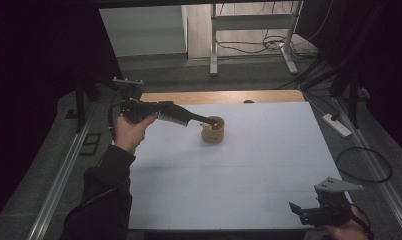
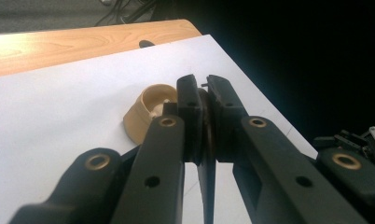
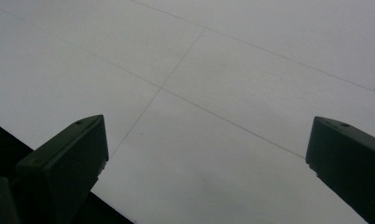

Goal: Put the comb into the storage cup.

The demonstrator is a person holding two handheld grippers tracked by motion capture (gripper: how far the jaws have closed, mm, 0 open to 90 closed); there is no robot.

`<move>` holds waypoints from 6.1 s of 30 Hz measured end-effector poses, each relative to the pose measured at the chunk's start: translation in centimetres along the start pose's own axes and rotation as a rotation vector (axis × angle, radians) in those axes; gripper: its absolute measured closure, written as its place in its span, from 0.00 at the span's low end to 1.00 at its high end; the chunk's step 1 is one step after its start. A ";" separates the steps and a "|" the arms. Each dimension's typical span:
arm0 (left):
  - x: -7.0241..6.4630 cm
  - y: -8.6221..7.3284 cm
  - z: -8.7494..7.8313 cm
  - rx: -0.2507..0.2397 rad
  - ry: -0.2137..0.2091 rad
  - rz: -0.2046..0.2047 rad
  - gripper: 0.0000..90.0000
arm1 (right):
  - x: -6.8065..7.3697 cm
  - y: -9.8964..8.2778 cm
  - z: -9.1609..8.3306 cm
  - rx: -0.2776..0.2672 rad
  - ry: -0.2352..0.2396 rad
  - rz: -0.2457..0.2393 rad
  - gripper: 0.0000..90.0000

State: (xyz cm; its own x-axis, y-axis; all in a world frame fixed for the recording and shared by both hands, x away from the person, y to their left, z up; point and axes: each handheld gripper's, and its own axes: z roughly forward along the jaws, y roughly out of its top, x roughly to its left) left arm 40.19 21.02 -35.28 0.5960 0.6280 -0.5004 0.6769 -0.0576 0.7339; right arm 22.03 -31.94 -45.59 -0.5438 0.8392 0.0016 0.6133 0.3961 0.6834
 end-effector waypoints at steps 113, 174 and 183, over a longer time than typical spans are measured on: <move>2.6 1.4 8.3 0.035 0.122 0.016 0.50 | -0.1 0.0 0.0 0.009 0.031 -0.005 0.00; 1.3 -3.1 3.4 -0.086 0.202 0.241 0.00 | 0.0 0.0 0.0 0.010 0.036 -0.018 0.00; 1.1 -4.3 2.7 -0.092 0.206 0.254 0.00 | 0.0 0.0 0.0 0.007 0.027 -0.012 0.00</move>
State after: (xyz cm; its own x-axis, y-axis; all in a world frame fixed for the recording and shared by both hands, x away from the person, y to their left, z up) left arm 39.08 19.82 -40.26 0.6342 0.7469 -0.2000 0.4707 -0.1676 0.8662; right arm 22.01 -31.91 -45.61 -0.5661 0.8243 0.0129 0.6107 0.4088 0.6782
